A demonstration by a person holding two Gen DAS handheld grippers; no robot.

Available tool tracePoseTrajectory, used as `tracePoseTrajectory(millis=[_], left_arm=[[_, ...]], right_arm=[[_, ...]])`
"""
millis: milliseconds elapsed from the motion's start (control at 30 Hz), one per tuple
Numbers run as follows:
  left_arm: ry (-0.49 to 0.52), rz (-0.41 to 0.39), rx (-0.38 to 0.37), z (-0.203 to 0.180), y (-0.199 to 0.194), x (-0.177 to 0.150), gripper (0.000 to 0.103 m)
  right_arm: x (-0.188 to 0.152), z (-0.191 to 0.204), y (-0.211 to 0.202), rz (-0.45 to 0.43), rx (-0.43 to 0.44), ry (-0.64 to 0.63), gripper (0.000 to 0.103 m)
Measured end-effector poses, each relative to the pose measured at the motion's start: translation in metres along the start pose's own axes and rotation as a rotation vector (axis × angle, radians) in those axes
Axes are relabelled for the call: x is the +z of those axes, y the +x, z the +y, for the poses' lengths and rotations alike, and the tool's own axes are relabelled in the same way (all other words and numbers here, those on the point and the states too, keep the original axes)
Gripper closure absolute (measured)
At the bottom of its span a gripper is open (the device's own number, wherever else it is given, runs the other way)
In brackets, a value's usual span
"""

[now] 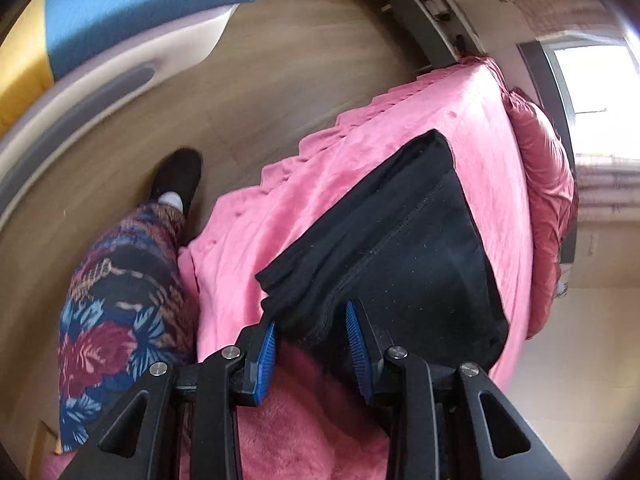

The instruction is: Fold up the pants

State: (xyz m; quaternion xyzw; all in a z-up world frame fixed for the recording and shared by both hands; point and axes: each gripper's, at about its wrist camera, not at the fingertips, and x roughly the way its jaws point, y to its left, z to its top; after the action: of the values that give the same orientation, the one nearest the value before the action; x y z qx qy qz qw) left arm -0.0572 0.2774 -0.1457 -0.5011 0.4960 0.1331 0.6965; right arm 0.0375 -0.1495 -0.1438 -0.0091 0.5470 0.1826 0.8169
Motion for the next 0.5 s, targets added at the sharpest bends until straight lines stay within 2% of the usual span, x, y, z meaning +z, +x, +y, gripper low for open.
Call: tracePoseTrajectory(millis=[100, 167, 300, 433, 500], left_arm=[[0.076, -0.023, 0.033, -0.009, 0.004, -0.002, 0.072], [0.127, -0.047, 0.051, -0.015, 0.004, -0.005, 0.082], [0.221, -0.100, 0.063, -0.032, -0.004, -0.010, 0.086], [0.394, -0.180, 0.030, -0.068, -0.023, -0.025, 0.087], [0.526, -0.208, -0.001, -0.096, -0.030, -0.041, 0.088]], right_arm=[[0.000, -0.001, -0.001, -0.003, 0.001, 0.000, 0.045], [0.000, -0.001, -0.001, -0.004, 0.001, 0.000, 0.045], [0.000, -0.002, -0.001, -0.004, 0.002, 0.000, 0.045], [0.000, -0.002, -0.001, -0.004, 0.002, 0.001, 0.045], [0.000, -0.002, -0.001, -0.004, 0.002, 0.000, 0.045]])
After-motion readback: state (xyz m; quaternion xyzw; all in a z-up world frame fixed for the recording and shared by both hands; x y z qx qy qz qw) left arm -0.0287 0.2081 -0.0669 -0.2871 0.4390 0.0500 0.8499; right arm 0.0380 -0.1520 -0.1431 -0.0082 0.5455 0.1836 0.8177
